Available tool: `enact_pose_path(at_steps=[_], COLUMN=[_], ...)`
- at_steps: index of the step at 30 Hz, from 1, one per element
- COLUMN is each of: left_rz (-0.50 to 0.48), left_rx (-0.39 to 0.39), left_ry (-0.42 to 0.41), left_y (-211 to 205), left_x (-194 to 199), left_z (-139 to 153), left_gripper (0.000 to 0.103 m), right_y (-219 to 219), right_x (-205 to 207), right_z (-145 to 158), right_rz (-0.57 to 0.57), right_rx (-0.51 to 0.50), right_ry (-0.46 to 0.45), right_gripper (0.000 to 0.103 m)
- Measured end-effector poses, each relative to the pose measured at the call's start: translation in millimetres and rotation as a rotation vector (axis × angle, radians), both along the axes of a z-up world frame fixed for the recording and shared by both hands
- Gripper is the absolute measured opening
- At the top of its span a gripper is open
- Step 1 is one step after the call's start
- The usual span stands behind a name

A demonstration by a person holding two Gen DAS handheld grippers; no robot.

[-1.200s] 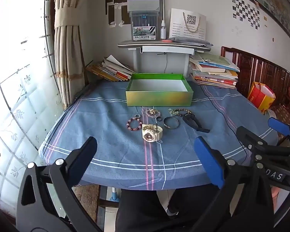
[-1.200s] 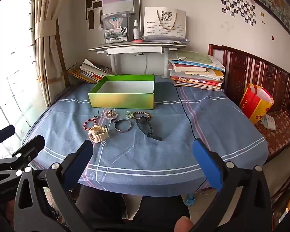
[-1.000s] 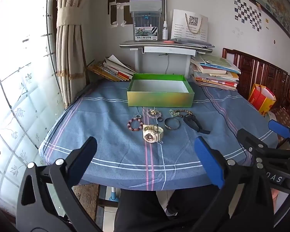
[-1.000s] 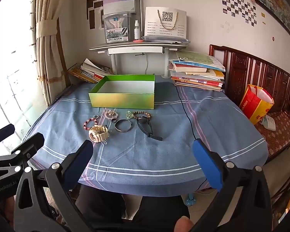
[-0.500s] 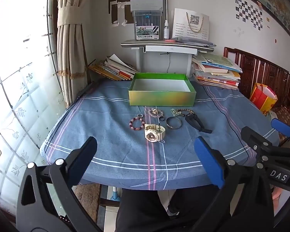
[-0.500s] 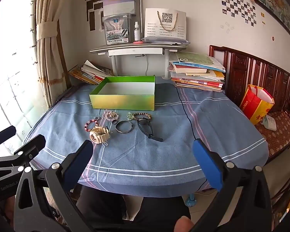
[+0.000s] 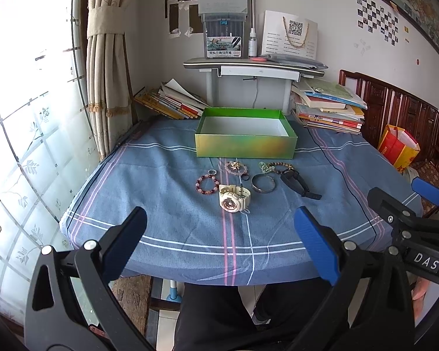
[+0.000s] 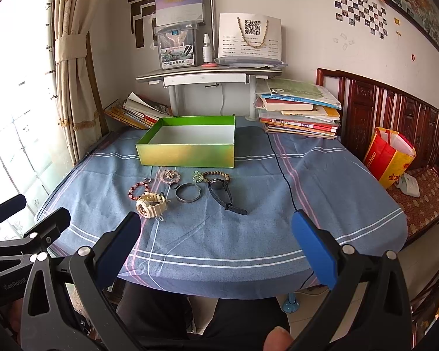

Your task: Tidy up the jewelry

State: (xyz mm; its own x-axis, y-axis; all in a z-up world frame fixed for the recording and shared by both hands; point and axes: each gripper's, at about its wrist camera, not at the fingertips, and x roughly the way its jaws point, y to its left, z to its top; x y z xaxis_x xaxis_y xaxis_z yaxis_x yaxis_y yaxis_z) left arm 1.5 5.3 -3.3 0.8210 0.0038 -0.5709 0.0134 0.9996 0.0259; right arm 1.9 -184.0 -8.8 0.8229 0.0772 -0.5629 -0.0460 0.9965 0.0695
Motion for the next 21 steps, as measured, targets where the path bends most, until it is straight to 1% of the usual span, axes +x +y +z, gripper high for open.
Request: enact_pose_path(at_steps=[21], left_rz=[-0.009], left_rx=[-0.007], left_ry=[0.010], left_y=[0.8], left_x=[-1.7], left_z=[-4.1], left_gripper=[0.099], right_y=[2.2], right_x=[-0.4], right_z=[-1.2], right_rz=[0.007], right_rx=[-0.006], right_ry=[0.001], right_gripper=[0.101])
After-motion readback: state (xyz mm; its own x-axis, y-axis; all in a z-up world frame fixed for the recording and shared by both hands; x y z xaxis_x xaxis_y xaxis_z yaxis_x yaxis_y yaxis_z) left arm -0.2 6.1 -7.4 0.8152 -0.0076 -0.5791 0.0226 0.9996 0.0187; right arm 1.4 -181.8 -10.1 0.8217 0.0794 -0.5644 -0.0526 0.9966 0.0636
